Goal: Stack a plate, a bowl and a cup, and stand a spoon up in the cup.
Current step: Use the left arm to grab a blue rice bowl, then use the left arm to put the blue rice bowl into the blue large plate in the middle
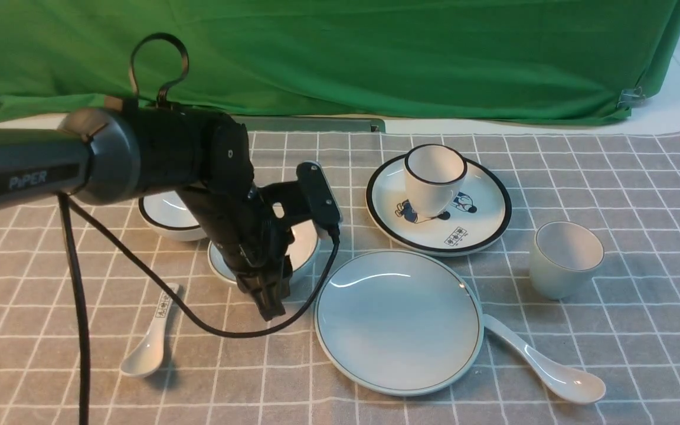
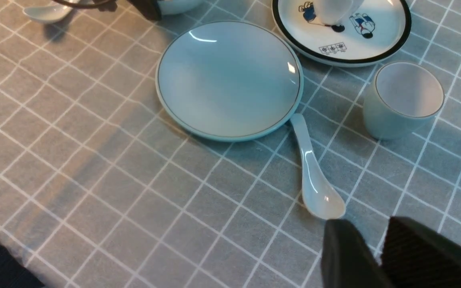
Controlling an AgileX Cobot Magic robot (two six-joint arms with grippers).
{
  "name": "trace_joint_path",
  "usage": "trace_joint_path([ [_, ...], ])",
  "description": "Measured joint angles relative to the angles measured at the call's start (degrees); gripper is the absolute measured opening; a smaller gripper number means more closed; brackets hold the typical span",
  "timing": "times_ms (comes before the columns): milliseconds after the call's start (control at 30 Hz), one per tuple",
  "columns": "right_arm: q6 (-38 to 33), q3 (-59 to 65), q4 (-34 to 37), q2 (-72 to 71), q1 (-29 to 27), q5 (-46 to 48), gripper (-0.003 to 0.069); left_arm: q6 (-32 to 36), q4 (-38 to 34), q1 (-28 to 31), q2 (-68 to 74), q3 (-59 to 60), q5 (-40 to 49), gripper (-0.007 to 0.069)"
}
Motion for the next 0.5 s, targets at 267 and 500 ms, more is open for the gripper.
trace_joint_path([
  [267, -1.12, 0.00, 0.00, 0.00, 0.00, -0.47, 0.0195, -8.32, 0.73, -8.33, -8.80, 0.37, 2.54, 0.0024],
  [500, -1.02, 0.00, 0.00, 0.00, 0.00, -2.05, 0.0195, -11.61, 3.47, -20.86, -6.12, 0.30, -3.43, 0.0024],
])
